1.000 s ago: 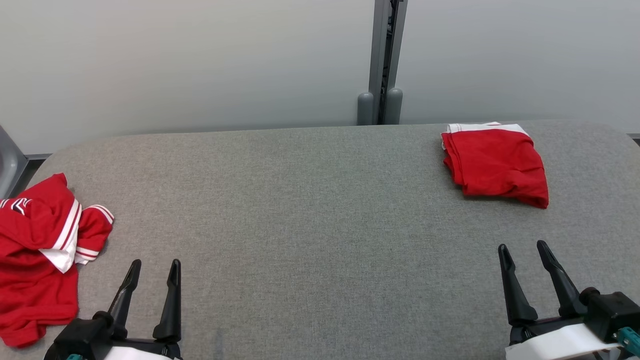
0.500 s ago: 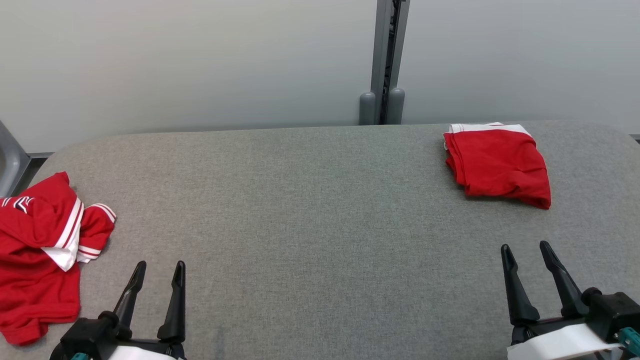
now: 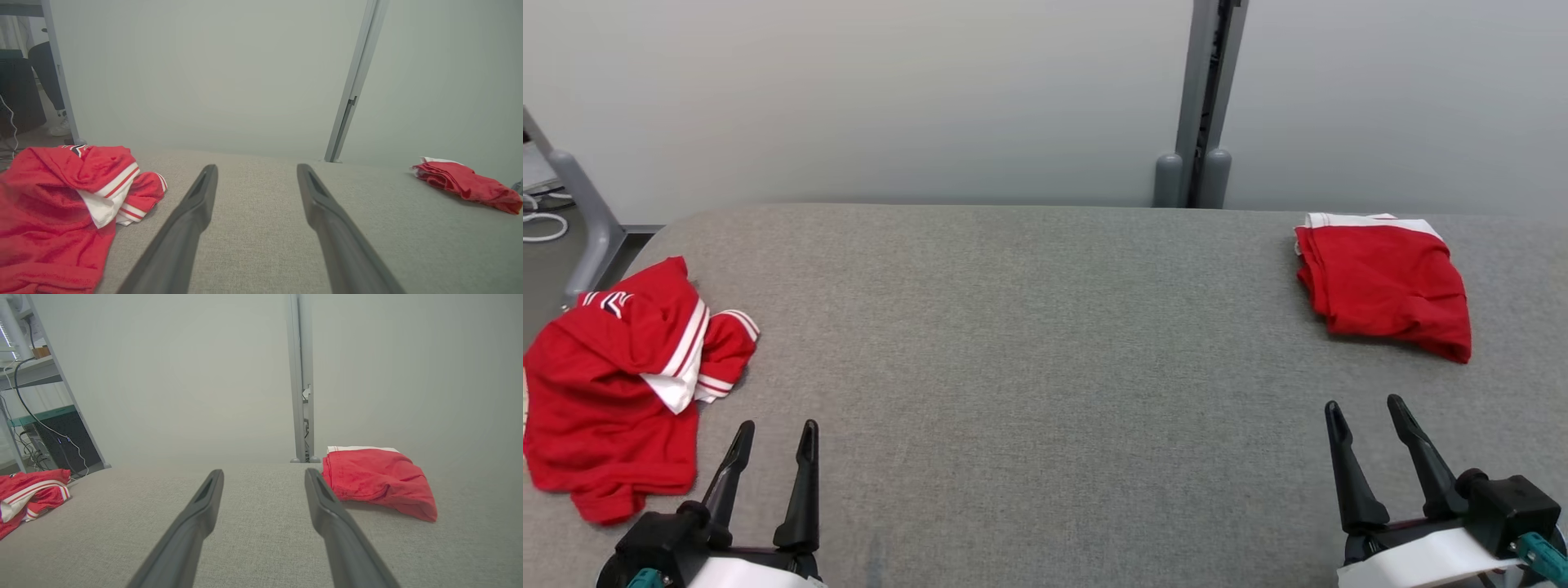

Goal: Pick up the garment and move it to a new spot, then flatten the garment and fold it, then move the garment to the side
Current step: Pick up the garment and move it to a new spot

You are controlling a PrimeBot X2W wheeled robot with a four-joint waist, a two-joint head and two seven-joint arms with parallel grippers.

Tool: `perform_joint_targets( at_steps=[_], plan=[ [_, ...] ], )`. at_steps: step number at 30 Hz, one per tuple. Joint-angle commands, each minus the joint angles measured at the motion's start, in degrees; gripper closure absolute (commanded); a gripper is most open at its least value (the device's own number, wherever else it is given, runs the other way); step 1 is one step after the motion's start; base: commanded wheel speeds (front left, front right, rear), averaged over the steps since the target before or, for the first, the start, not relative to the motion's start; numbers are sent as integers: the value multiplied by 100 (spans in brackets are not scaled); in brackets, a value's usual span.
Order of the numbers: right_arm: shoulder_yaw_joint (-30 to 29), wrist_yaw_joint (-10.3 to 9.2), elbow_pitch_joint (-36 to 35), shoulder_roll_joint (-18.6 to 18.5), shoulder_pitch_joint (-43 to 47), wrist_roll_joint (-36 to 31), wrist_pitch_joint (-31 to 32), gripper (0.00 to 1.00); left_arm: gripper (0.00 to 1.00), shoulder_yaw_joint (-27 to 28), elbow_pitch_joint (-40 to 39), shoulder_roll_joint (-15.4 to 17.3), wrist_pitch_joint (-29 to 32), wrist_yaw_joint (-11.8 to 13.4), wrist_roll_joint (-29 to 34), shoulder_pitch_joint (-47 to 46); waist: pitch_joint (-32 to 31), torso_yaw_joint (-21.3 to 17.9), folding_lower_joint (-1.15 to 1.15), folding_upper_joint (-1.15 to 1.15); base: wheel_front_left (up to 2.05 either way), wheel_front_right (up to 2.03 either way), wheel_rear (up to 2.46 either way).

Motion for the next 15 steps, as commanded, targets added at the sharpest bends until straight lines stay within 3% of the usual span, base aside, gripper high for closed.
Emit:
perform_joint_targets(
  at_steps=[1, 15],
  plan=[
    [25, 2, 26, -1, -35, 40, -19, 0, 0, 14, 22, 28, -4, -32, -6, -111, 1, 124, 0, 0, 0, 0, 0],
    [290, 2, 215, -22, -226, 201, -19, 0, 0, 101, 115, 149, -5, -26, -68, -183, -36, 1372, 0, 0, 0, 0, 0]
  ],
)
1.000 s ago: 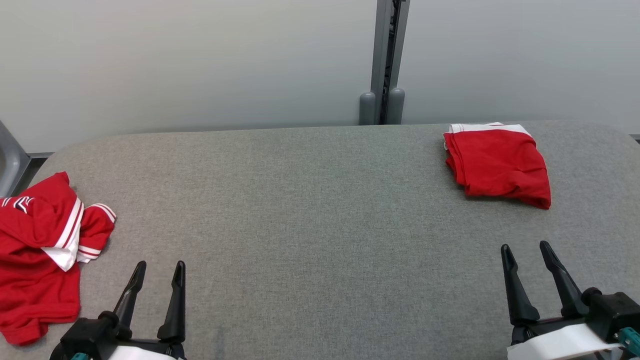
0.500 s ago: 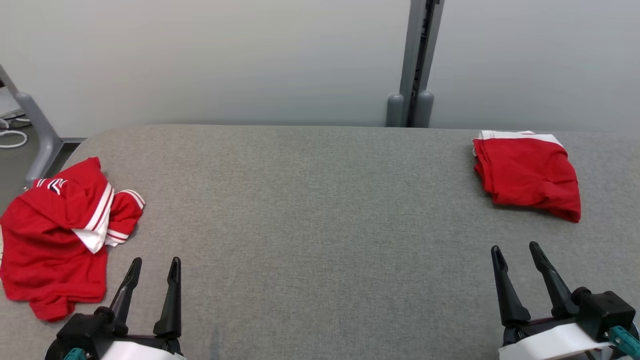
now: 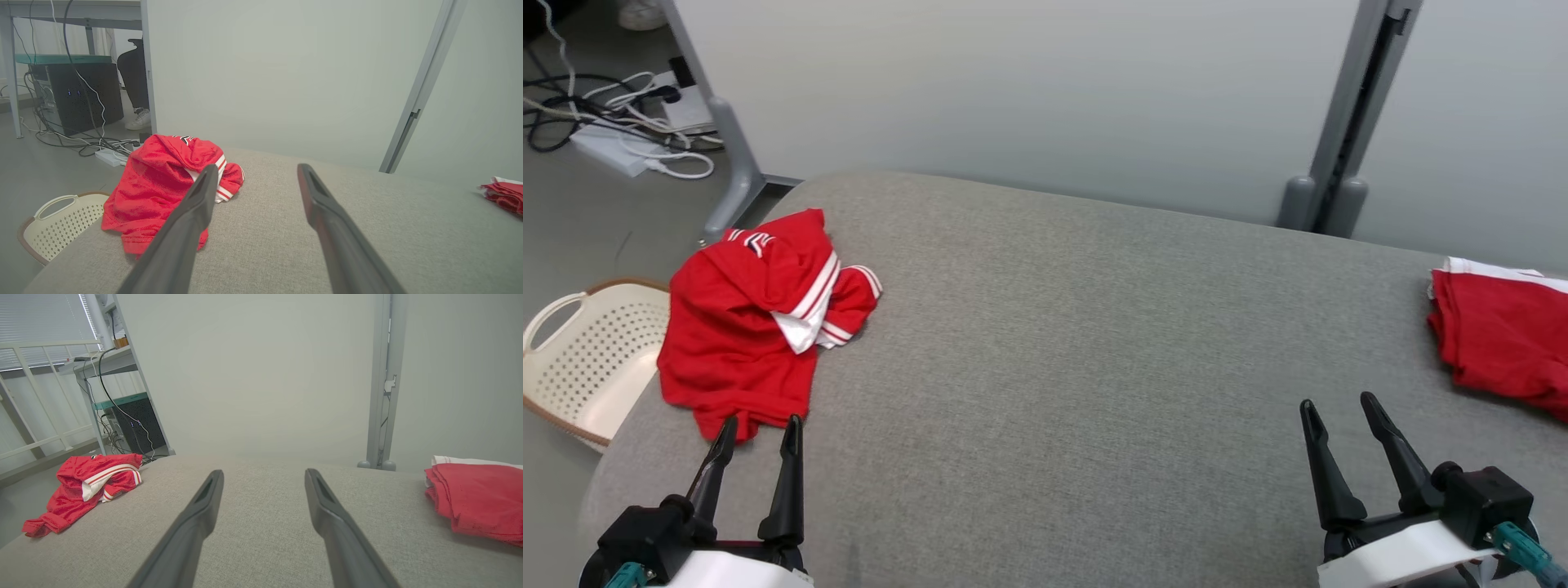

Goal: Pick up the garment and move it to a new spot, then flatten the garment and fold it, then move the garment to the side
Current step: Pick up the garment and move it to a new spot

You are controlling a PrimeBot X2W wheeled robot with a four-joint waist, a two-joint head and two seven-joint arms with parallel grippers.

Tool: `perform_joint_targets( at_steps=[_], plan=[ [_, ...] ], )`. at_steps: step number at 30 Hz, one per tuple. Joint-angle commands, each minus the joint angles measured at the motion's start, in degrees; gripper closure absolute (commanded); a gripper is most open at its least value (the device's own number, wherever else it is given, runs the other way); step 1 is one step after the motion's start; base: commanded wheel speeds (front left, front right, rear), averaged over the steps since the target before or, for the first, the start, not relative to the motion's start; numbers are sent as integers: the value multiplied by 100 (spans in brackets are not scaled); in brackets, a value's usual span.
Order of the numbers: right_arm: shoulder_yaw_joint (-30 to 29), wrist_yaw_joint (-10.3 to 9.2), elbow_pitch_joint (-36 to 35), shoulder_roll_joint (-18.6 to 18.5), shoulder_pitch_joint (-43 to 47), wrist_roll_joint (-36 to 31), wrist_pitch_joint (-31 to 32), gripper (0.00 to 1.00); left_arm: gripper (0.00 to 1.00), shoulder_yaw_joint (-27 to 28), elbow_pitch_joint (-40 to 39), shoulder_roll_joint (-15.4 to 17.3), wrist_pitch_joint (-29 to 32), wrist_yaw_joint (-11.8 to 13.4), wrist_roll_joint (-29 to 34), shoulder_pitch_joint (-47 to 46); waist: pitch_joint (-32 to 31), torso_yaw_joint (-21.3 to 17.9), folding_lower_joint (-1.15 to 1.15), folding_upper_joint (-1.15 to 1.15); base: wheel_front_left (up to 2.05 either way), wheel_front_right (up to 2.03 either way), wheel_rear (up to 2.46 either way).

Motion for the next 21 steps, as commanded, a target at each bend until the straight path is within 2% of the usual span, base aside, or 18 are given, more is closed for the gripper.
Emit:
perform_joint_targets(
  at_steps=[1, 7, 15, 21],
  plan=[
    [0, 2, 23, -25, -48, 39, -19, 0, 0, 23, 3, 39, -4, -12, -17, -74, -16, 268, 0, 0, 0, 0, 0],
    [141, 2, 94, -14, -81, 64, -19, 0, 0, 58, 9, 10, -5, -12, 31, -1, -32, 678, 0, 0, 0, 0, 0],
    [356, 2, 223, 8, -208, 163, -19, 0, 0, 171, 13, 24, -5, -12, 45, -8, -47, 963, 0, 0, 0, 0, 0],
    [447, 2, 307, 25, -279, 205, -19, 0, 0, 195, 5, 34, -5, -12, 55, 13, -47, 1027, 0, 0, 0, 0, 0]
  ],
)
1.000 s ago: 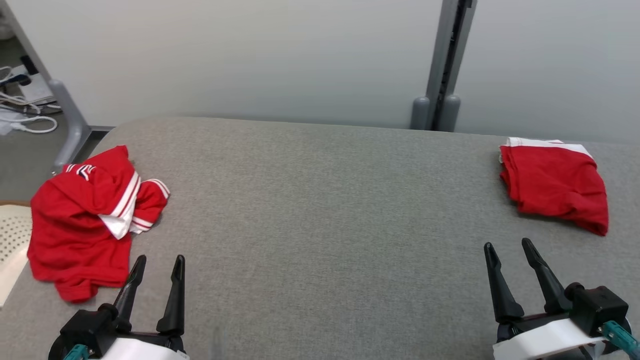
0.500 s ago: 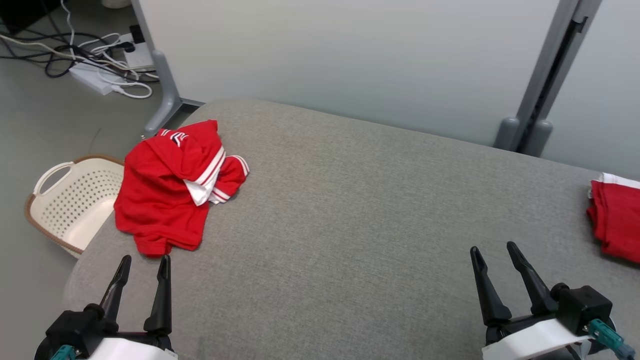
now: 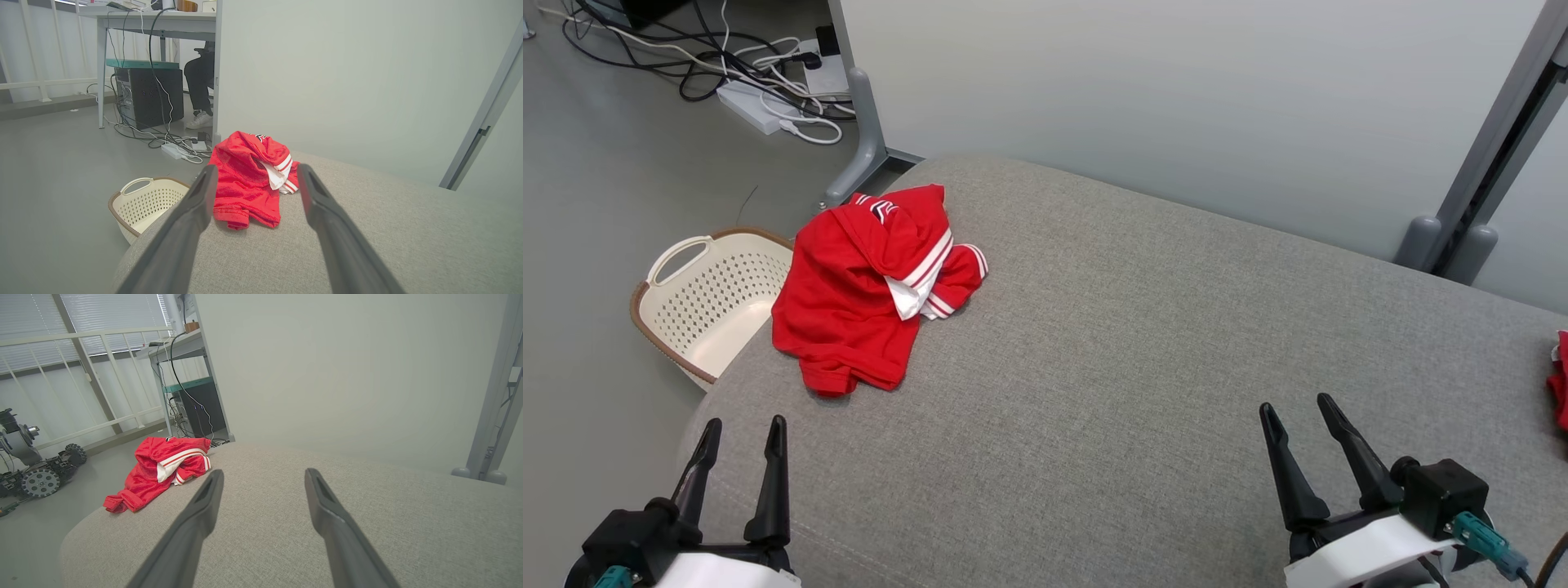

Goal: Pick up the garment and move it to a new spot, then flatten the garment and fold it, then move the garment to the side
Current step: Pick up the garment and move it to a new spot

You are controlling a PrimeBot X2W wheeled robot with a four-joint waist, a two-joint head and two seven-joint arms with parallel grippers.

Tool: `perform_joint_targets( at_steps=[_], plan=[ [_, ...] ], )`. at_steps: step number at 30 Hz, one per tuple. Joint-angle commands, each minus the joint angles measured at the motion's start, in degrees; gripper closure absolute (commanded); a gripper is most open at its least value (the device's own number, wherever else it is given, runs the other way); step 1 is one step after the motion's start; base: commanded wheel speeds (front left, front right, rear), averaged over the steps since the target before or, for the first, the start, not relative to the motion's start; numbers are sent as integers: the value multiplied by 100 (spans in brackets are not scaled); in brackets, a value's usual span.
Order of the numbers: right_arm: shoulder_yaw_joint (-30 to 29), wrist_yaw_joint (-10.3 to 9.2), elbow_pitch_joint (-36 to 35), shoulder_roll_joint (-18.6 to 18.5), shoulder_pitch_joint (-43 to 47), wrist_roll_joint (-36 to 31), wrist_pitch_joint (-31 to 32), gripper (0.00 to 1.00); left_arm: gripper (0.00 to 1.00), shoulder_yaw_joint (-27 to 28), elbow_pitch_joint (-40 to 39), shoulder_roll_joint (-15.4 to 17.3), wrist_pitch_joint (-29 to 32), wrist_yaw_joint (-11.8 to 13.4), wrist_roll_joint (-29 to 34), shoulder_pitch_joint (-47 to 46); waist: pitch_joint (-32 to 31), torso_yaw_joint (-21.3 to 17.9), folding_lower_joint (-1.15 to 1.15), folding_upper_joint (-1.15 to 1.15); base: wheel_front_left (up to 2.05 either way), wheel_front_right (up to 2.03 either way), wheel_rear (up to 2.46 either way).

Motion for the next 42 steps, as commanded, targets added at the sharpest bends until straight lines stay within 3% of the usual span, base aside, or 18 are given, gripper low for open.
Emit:
perform_joint_targets(
  at_steps=[1, 11, 17, 25, 31, 42],
  plan=[
    [16, 2, 32, -23, -58, 37, -19, 0, 0, 33, -5, 17, -5, -12, 26, 3, -4, -4, 0, 0, 0, 0, 0],
    [182, 2, 126, -70, -131, 81, -19, 0, 0, 86, 63, -2, 9, -6, -64, -115, 31, -198, 0, 0, 0, 0, 0],
    [235, 2, 184, -121, -246, 37, -19, 0, 0, 27, 54, 129, 412, -9, -331, -625, 246, -401, 0, 0, 0, 0, 0],
    [363, 2, 237, -104, -567, -51, -19, 0, 0, -42, 217, 864, 1173, -11, -650, -1753, 677, -926, 0, 0, 0, 0, 0],
    [347, 2, 246, -73, -750, -134, -19, 0, 0, -210, 655, 1417, 1356, -12, -969, -2427, 971, -1342, 0, 0, 0, 0, 0],
    [320, 2, 167, 31, -1143, -282, -19, 0, 0, -773, 2108, 2510, 2125, -11, -2177, -3590, 1677, -2230, 0, 0, 0, 0, 0]
  ],
)
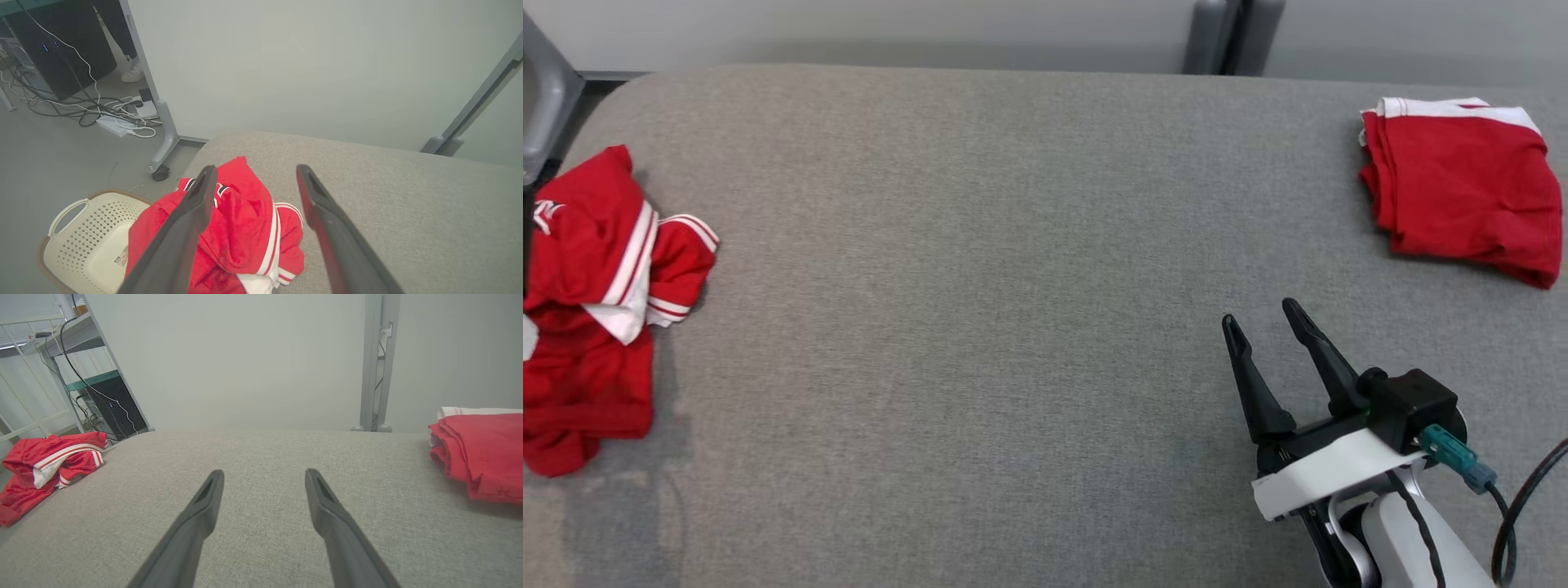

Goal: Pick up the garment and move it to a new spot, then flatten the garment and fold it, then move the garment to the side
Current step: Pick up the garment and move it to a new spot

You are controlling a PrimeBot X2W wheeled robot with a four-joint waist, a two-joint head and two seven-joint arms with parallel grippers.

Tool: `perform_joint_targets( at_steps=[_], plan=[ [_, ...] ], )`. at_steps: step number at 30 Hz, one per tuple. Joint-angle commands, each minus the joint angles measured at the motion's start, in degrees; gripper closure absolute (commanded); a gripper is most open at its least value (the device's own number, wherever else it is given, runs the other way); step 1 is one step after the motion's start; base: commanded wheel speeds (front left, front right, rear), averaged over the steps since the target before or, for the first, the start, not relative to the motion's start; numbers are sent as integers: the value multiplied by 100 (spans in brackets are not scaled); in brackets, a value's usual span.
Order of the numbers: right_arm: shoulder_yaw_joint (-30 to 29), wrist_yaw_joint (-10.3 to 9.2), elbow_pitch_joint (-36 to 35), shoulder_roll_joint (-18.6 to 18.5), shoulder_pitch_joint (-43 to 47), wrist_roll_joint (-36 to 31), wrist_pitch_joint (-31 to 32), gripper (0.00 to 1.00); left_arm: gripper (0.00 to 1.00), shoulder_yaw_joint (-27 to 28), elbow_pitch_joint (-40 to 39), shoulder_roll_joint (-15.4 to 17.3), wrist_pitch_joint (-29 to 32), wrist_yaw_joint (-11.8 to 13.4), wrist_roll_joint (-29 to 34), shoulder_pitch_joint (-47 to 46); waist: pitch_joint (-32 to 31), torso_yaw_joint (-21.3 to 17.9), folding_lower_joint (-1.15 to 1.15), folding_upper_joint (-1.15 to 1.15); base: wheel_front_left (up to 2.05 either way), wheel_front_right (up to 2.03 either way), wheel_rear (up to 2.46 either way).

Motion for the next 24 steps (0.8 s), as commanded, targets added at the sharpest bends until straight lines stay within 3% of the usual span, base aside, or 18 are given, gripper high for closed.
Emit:
perform_joint_targets(
  at_steps=[1, 10, 24],
  plan=[
    [-5, 2, -21, 0, -108, -52, -19, 0, 0, -24, 119, 106, 42, -11, -52, -153, 286, -296, 0, 0, 0, 0, 0],
    [-28, 2, -124, 73, -320, -105, -19, 0, 0, -482, 1361, 642, 985, -10, -885, -674, 685, -802, 0, 0, 0, 0, 0],
    [-41, 2, -124, 94, -421, -192, -19, 0, 0, -880, 2497, 765, 2172, -10, -1751, -886, 954, -1078, 0, 0, 0, 0, 0]
  ],
)
